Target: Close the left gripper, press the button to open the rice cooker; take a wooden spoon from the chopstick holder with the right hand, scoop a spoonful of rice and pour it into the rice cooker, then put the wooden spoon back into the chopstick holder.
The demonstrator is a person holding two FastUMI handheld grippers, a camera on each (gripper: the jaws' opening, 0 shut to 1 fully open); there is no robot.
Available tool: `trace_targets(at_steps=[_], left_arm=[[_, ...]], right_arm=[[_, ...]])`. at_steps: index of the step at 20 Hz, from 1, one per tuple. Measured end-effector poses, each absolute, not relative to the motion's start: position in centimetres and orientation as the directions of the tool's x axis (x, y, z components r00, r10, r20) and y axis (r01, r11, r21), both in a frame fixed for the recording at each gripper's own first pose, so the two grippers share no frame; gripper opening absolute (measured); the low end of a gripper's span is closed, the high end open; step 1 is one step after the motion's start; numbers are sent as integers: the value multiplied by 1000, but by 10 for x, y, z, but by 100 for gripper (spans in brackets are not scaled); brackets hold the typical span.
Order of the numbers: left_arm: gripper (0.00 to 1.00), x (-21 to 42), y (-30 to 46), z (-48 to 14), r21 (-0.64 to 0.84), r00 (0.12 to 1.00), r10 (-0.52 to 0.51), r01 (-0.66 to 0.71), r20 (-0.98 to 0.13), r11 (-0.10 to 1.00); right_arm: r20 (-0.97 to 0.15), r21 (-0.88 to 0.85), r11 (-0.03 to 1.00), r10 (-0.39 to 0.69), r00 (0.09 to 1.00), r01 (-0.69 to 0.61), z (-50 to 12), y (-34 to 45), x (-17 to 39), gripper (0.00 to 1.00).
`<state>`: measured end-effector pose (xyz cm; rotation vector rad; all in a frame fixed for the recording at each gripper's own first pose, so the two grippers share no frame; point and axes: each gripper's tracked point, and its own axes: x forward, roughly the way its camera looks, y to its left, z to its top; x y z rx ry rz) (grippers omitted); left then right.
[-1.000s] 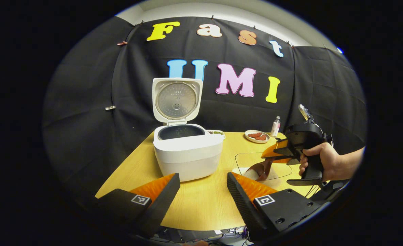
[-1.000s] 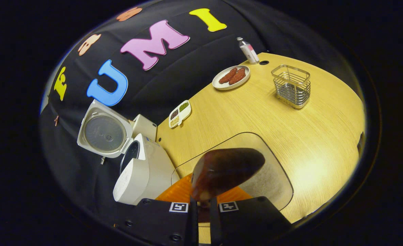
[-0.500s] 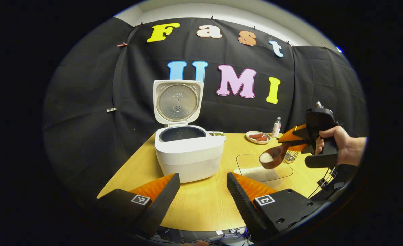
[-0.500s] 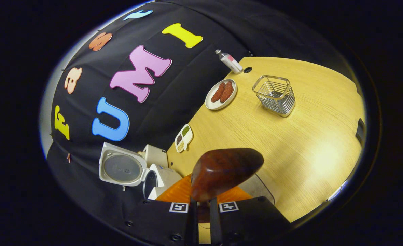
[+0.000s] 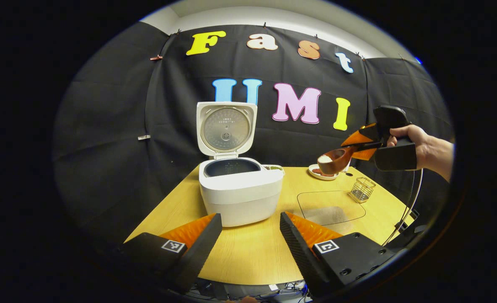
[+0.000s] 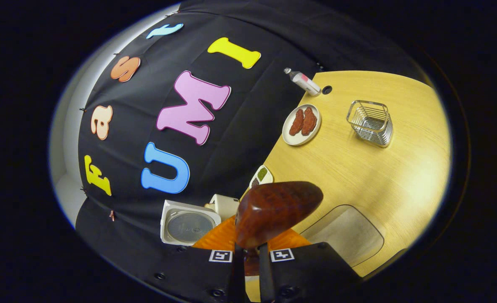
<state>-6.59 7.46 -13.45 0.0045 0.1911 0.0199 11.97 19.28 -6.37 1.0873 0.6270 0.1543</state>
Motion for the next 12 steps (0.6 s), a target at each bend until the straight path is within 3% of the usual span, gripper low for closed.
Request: trace_targets(at_steps=[5, 12], left_arm=[[95, -69, 87, -138, 2, 979, 62, -63, -196, 998], [96, -66, 122, -146, -50, 966, 129, -144, -223, 988]], right_arm=[[-366, 891, 429, 483, 795, 150, -44, 252, 134, 18], [-341, 889, 452, 536, 772, 79, -28, 334, 166, 18]])
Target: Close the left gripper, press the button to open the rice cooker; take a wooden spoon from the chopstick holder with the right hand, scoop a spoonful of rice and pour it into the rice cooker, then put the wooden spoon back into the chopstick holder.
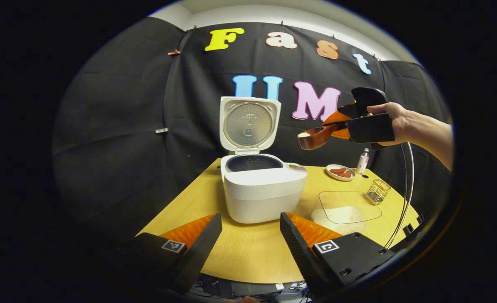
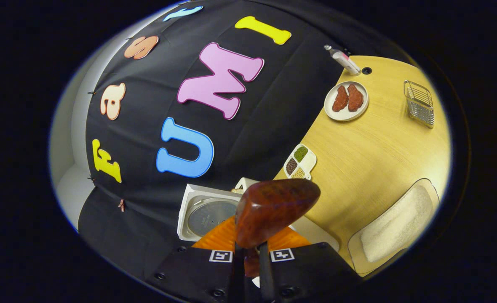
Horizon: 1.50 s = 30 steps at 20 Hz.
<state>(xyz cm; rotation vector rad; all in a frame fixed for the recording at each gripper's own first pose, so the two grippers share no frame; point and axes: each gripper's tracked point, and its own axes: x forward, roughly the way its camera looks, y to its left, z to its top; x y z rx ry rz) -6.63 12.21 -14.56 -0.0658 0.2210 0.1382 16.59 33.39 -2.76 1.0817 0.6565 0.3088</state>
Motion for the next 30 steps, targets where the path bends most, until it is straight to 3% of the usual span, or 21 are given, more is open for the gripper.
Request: trace_targets(at_steps=[10, 18, 30], left_arm=[[96, -69, 156, -159, -104, 943, 205, -239, -261, 965], [96, -64, 173, -157, -94, 932, 249, -281, -262, 955], [96, -59, 171, -166, -96, 927, 247, -283, -281, 954]], right_arm=[[-344, 774, 624, 555, 758, -106, -48, 438, 206, 18], [-344, 571, 762, 560, 754, -305, -70, 481, 230, 18], [-303, 268, 796, 604, 737, -543, -78, 522, 229, 17]])
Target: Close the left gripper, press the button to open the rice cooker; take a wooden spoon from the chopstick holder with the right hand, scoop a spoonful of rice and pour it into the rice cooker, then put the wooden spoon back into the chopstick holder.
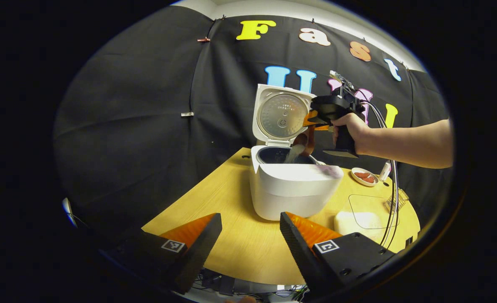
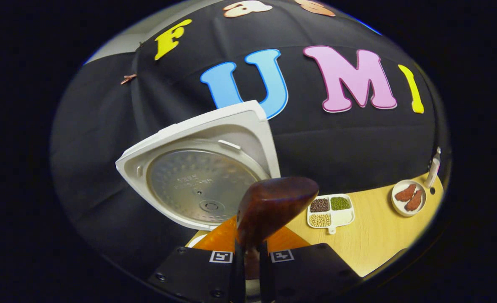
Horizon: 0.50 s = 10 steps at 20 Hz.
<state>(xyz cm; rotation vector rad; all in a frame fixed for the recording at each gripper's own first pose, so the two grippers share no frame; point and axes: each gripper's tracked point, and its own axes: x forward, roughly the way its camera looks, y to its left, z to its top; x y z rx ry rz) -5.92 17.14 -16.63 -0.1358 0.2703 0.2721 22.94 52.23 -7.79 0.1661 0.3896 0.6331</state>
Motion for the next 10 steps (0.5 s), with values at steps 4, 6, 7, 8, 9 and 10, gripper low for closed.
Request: trace_targets(at_steps=[4, 6, 7, 8, 9, 10], left_arm=[[96, -55, 171, -163, -117, 927, 248, -289, -282, 950], [96, -51, 171, -159, -136, 929, 249, -294, -273, 946], [96, -51, 170, -158, -142, 930, 249, -294, -270, 945], [96, -51, 170, -157, -143, 931, 248, -293, -267, 945], [96, -52, 169, -158, -138, 931, 250, -293, -266, 946], [96, -52, 170, -158, -132, 930, 253, -295, -266, 946]], right_arm=[[-276, 65, 757, 639, 718, -650, -72, 541, 217, 17], [-258, -54, 711, 668, 698, -701, -71, 554, 207, 17], [-261, -90, 692, 678, 688, -716, -73, 560, 202, 17], [-266, -113, 677, 685, 679, -727, -77, 565, 197, 17], [-271, -134, 664, 690, 671, -736, -80, 568, 193, 17], [-270, -161, 649, 696, 665, -744, -81, 572, 190, 18]])
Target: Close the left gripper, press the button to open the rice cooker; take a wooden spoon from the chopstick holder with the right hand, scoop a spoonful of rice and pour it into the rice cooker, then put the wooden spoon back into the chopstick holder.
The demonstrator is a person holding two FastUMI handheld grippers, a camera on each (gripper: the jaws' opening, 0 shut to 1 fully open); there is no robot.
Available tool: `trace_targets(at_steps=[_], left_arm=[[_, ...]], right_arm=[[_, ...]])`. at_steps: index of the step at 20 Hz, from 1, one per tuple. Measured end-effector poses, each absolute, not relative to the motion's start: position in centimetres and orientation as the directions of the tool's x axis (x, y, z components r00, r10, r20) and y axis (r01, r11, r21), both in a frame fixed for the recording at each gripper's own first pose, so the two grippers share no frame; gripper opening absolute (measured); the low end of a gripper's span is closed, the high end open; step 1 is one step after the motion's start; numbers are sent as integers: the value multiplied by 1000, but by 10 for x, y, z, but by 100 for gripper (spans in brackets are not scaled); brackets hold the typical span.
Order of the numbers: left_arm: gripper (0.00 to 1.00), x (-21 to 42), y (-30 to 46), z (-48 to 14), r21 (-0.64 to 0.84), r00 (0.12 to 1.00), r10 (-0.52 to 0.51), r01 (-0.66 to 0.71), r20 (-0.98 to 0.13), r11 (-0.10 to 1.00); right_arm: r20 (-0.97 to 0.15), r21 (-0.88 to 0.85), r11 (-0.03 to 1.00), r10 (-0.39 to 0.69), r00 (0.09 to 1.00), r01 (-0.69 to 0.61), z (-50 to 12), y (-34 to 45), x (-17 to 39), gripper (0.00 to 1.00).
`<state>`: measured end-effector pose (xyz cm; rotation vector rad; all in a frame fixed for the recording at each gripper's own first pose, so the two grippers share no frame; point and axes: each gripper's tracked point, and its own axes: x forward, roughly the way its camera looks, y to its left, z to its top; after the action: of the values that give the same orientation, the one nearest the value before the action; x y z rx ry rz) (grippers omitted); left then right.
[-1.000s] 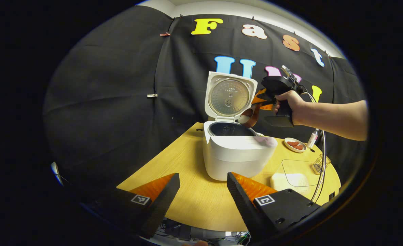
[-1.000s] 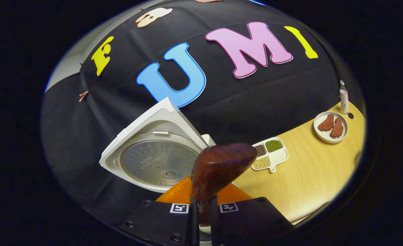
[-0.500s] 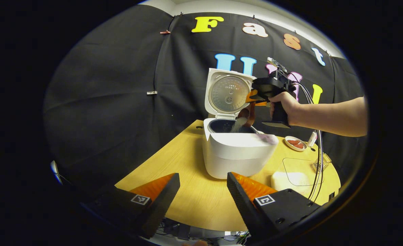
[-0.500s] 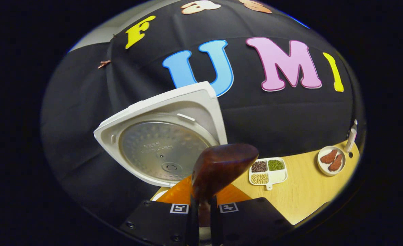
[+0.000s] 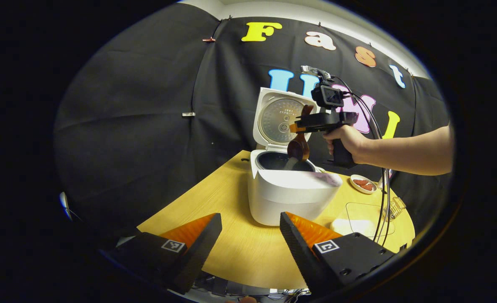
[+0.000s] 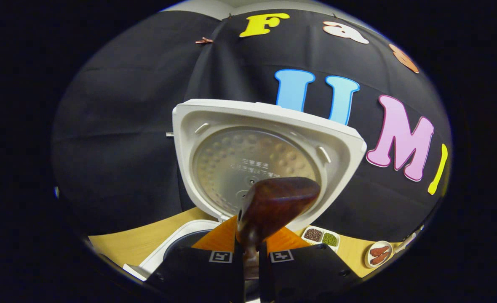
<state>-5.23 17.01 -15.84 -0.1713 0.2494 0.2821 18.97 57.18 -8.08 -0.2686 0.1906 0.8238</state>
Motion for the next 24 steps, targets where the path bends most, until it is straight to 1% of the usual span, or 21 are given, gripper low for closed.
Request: trace_targets(at_steps=[4, 6, 7, 9, 11, 13, 16, 18, 19, 20, 24], left_arm=[[96, -59, 174, -160, -137, 926, 265, -309, -268, 941], [96, -62, 175, -164, -137, 923, 271, -315, -272, 939], [96, -64, 175, -164, -133, 923, 272, -316, -272, 939], [96, -66, 175, -163, -120, 924, 275, -315, -267, 941], [96, -68, 175, -160, -121, 924, 272, -313, -267, 942], [96, -66, 172, -151, -153, 933, 259, -302, -249, 941], [96, -56, 168, -134, -150, 948, 245, -277, -205, 949], [96, -50, 167, -121, -144, 957, 231, -256, -175, 956], [96, -49, 164, -115, -145, 962, 220, -243, -159, 959], [96, -47, 161, -108, -146, 967, 208, -229, -144, 962], [95, -39, 149, -92, -121, 979, 172, -185, -106, 975]], right_arm=[[-274, -279, 572, 722, 635, -771, -91, 588, 173, 17], [-268, -355, 539, 724, 635, -764, -94, 591, 168, 17], [-266, -376, 526, 727, 633, -763, -95, 590, 165, 17], [-270, -354, 540, 723, 636, -764, -92, 588, 163, 17], [-260, -261, 592, 717, 646, -762, -79, 582, 170, 17], [-258, -101, 667, 699, 667, -738, -62, 565, 183, 17], [-255, 53, 738, 661, 706, -673, -31, 523, 209, 17], [-251, 152, 787, 616, 746, -598, -16, 487, 222, 18], [-253, 216, 801, 599, 760, -559, -9, 466, 226, 14], [-252, 282, 810, 579, 775, -514, 0, 446, 231, 18], [-234, 505, 799, 491, 839, -326, 28, 344, 254, 17]])
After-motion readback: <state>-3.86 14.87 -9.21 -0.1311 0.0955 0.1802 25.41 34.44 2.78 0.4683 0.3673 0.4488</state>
